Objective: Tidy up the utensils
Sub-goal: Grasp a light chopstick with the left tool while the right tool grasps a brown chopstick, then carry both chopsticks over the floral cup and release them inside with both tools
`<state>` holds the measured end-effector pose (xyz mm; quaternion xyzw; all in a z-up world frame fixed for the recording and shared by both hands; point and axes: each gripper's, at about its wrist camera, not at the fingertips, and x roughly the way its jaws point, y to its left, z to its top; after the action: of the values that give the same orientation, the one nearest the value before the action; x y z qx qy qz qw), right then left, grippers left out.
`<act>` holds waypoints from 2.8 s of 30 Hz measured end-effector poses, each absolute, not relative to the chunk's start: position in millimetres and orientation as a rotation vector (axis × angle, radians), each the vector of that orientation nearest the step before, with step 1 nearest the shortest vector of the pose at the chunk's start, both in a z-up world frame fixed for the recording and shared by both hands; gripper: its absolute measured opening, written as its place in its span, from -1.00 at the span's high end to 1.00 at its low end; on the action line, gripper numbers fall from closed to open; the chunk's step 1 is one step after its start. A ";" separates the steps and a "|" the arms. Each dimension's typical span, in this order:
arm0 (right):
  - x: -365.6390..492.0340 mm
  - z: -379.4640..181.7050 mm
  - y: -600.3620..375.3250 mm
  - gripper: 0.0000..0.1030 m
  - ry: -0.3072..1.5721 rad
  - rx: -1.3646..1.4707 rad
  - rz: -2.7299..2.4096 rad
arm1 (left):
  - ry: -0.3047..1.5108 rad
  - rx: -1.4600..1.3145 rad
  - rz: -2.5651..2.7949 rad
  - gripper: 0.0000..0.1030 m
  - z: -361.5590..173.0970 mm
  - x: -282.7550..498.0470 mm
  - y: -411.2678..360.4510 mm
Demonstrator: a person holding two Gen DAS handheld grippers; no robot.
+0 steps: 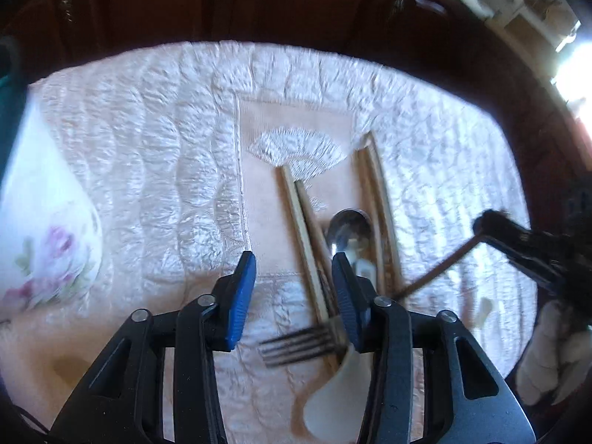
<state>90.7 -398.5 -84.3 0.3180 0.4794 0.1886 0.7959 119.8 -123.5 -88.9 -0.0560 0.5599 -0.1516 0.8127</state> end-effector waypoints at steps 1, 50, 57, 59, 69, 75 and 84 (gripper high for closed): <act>89.8 -86.1 -399.7 0.68 1.035 0.691 0.410 | 1.203 -0.111 -0.324 0.31 -91.5 122.0 -125.4; 27.5 95.7 -291.0 0.82 0.699 0.378 0.732 | 0.654 -0.206 -0.243 0.88 103.9 70.4 -1.3; 46.3 129.3 -269.4 0.82 0.634 0.332 0.735 | 0.547 -0.207 -0.147 0.88 142.6 68.7 40.6; 51.6 135.6 -259.7 0.83 0.625 0.321 0.739 | 0.524 -0.204 -0.111 0.88 145.9 70.3 50.7; 94.2 129.9 -176.0 0.83 0.632 0.130 0.695 | 0.445 -0.178 0.049 0.88 124.6 95.0 85.7; 116.1 103.7 -143.3 0.83 0.681 0.044 0.689 | 0.460 -0.147 0.088 0.88 97.5 111.8 89.5; 143.4 51.4 -105.6 0.82 0.821 -0.012 0.739 | 0.551 -0.201 0.101 0.88 58.4 117.4 99.5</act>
<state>143.4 -105.6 51.4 -0.0059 0.3897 0.3510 0.8514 117.4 99.5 58.4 -0.0990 0.2715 0.0496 0.9560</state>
